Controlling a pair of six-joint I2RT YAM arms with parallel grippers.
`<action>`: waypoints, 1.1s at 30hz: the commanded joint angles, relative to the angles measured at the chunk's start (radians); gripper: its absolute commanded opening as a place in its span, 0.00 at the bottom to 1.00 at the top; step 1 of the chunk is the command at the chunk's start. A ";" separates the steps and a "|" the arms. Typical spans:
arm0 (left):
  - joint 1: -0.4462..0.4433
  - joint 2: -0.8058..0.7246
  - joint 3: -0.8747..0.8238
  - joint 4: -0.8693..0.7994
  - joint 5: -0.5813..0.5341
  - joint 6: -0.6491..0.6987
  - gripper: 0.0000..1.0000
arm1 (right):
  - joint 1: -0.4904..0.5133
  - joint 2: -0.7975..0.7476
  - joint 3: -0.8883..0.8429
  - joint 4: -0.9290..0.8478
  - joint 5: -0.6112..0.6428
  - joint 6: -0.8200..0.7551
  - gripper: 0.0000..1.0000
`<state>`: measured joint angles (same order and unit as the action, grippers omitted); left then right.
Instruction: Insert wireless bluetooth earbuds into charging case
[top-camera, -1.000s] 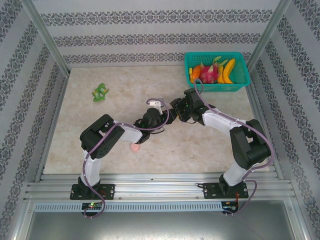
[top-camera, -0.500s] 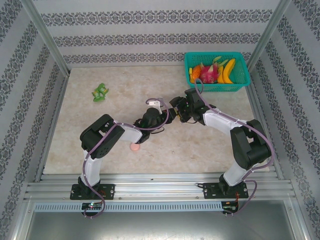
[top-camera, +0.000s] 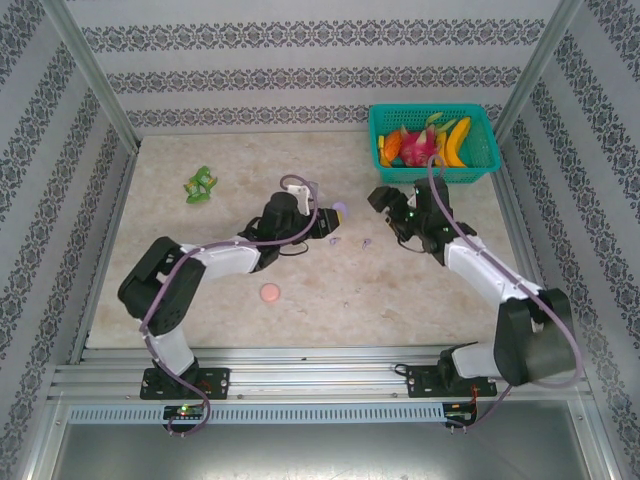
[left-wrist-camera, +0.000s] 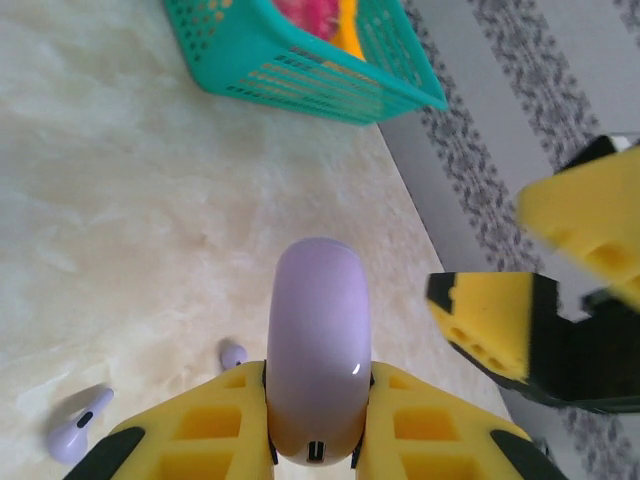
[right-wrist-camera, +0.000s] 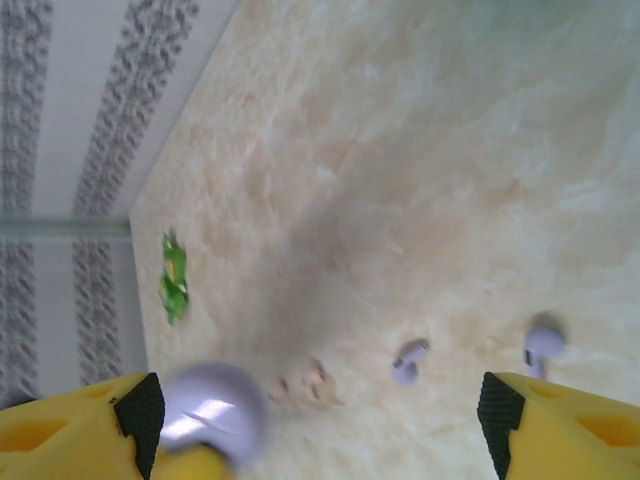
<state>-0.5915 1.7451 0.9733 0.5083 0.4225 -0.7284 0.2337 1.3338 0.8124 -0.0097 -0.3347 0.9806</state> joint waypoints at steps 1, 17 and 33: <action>0.008 -0.065 0.071 -0.240 0.180 0.193 0.13 | 0.012 -0.073 -0.108 0.080 -0.062 -0.203 0.84; 0.045 -0.086 0.096 -0.295 0.326 0.233 0.09 | 0.071 -0.125 -0.242 0.351 -0.187 -0.280 0.83; 0.045 -0.106 0.081 -0.268 0.350 0.219 0.04 | 0.087 -0.013 -0.216 0.398 -0.139 -0.275 0.79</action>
<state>-0.5491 1.6665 1.0393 0.2237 0.7296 -0.5228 0.3363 1.3090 0.6067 0.3416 -0.4988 0.7254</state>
